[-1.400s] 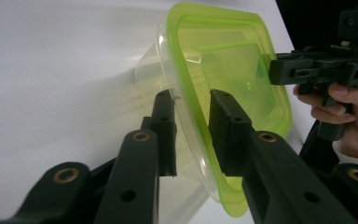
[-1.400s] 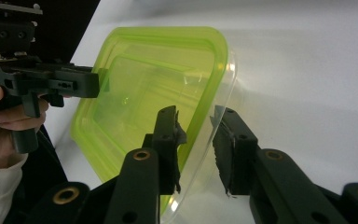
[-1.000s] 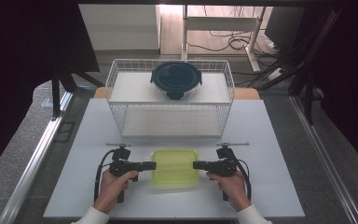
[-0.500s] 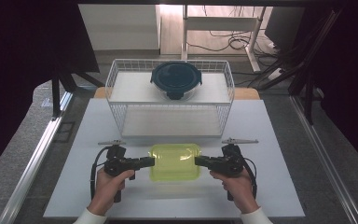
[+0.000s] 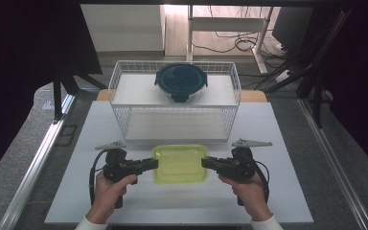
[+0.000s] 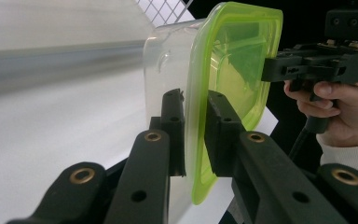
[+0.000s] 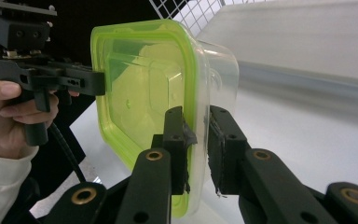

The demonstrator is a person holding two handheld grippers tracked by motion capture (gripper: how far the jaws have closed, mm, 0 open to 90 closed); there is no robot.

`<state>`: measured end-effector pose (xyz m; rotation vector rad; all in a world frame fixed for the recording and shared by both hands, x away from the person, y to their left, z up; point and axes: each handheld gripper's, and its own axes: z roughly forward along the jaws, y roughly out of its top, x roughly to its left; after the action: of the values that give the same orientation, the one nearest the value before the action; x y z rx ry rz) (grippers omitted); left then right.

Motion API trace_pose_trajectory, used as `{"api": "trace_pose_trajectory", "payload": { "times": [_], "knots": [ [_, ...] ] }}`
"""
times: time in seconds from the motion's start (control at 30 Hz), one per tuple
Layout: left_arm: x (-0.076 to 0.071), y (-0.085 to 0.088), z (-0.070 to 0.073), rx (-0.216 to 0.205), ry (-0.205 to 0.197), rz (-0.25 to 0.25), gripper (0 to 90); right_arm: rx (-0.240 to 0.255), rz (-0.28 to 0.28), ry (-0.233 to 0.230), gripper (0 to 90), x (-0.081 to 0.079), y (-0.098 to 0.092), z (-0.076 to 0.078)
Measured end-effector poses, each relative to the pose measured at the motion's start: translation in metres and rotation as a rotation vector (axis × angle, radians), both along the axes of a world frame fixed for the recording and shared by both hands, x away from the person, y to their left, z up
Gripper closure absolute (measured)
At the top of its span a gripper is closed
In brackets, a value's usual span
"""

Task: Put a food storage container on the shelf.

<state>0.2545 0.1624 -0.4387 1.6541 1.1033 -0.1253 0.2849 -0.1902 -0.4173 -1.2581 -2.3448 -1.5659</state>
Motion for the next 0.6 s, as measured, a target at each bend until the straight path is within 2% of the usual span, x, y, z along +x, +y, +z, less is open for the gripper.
{"api": "trace_pose_trajectory", "payload": {
  "times": [0.1, 0.33, 0.47, 0.6],
  "knots": [
    [0.001, 0.0, 0.001, 0.008, -0.007, 0.007, 79.6, -0.022, 0.006, -0.015, 77.3, 0.003, 0.002, 0.004],
    [0.007, 0.004, 0.006, 0.007, -0.01, 0.008, 79.5, -0.021, 0.014, -0.016, 77.2, 0.01, 0.005, 0.004],
    [0.012, 0.008, 0.016, 0.0, -0.022, 0.006, 79.5, -0.009, 0.017, -0.036, 77.1, 0.013, 0.007, 0.014],
    [0.016, 0.01, 0.033, 0.006, -0.048, 0.006, 79.5, 0.002, 0.021, -0.061, 76.9, 0.016, 0.009, 0.027]
  ]
}}
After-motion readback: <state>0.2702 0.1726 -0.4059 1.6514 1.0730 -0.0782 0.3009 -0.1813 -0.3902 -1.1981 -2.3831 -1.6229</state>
